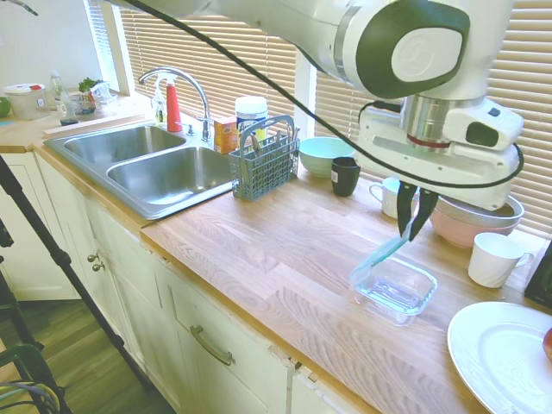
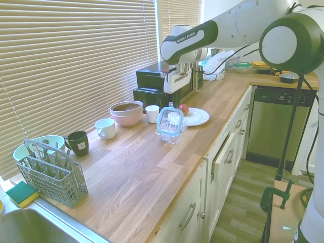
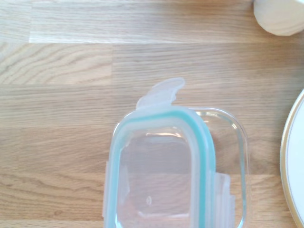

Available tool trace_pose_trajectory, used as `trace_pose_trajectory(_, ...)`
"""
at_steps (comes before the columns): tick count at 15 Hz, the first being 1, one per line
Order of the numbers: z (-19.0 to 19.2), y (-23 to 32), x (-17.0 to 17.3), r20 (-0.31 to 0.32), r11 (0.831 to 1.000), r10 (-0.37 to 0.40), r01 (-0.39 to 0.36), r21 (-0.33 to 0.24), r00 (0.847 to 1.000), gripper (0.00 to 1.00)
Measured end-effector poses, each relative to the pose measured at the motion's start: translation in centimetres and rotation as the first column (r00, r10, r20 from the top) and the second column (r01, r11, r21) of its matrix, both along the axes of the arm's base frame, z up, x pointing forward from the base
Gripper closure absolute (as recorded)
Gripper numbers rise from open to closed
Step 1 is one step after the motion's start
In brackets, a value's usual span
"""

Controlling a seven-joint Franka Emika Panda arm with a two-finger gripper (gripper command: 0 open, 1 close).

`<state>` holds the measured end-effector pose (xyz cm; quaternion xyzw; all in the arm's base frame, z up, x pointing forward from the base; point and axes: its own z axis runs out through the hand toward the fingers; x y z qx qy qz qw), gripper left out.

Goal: Cover the lid of the food container

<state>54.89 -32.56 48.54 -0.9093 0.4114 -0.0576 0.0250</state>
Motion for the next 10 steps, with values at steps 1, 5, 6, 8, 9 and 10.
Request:
trace_pose_trajectory(1, -0.2, -0.4, -0.1, -0.001, 1.0, -0.001, 0.001, 0.003, 1.0, 1.0)
trace_pose_trajectory(5, -1.8, -1.8, -0.1, -0.012, 1.0, -0.009, 0.01, 0.02, 1.0, 1.0)
trace_pose_trajectory(6, -2.1, -2.2, -0.2, -0.013, 1.0, -0.013, 0.013, 0.025, 1.0, 1.0)
trace_pose_trajectory(8, -2.5, -2.8, -0.5, -0.012, 0.999, -0.014, 0.015, 0.035, 1.0, 1.0)
trace_pose_trajectory(9, -2.7, -3.1, -0.5, -0.011, 0.999, -0.017, 0.017, 0.039, 1.0, 1.0)
trace_pose_trajectory(10, -2.8, -3.4, -0.5, -0.008, 0.999, -0.019, 0.019, 0.043, 1.0, 1.0)
